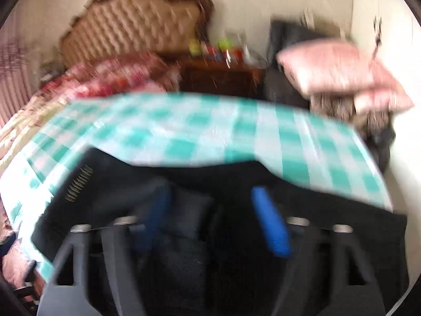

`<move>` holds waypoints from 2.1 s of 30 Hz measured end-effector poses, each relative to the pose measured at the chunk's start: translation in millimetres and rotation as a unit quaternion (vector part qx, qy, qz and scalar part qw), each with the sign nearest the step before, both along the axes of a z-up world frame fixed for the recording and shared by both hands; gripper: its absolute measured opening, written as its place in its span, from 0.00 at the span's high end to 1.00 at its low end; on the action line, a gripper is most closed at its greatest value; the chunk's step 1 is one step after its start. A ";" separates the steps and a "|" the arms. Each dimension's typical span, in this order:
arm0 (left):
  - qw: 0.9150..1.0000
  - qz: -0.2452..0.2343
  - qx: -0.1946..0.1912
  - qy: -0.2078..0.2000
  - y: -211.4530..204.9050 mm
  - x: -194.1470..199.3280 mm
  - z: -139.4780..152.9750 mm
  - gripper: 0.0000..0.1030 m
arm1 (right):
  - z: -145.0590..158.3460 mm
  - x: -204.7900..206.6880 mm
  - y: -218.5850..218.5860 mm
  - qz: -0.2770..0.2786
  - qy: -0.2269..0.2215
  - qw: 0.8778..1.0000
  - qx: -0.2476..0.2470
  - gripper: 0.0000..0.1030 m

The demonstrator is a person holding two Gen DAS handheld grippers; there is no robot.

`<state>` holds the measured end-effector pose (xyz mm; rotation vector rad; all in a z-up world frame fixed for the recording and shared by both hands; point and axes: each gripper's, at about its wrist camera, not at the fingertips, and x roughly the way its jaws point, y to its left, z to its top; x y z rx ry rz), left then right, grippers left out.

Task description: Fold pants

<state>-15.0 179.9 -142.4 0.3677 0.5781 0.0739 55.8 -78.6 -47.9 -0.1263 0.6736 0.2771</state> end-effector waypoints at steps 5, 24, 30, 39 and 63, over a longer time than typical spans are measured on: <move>1.000 0.006 0.000 0.011 -2.9 19.0 -18.7 0.46 | -15.8 -15.8 42.6 0.055 0.009 0.998 -0.015 0.14; 0.990 -0.028 0.134 0.035 -3.1 15.8 -37.5 0.38 | -92.7 -11.7 65.8 0.039 0.088 0.991 -0.097 0.04; 1.000 -0.014 -0.006 -0.001 33.0 -12.3 29.8 0.40 | -93.3 -9.7 65.0 0.034 0.086 0.991 -0.096 0.04; 0.987 -0.041 -0.148 0.043 0.7 66.5 39.3 0.64 | -93.5 -9.7 62.8 0.039 0.087 0.991 -0.092 0.04; 0.980 0.017 -0.164 0.109 -6.2 96.0 -10.0 0.64 | -84.0 67.4 5.9 -0.057 0.163 0.985 -0.010 0.06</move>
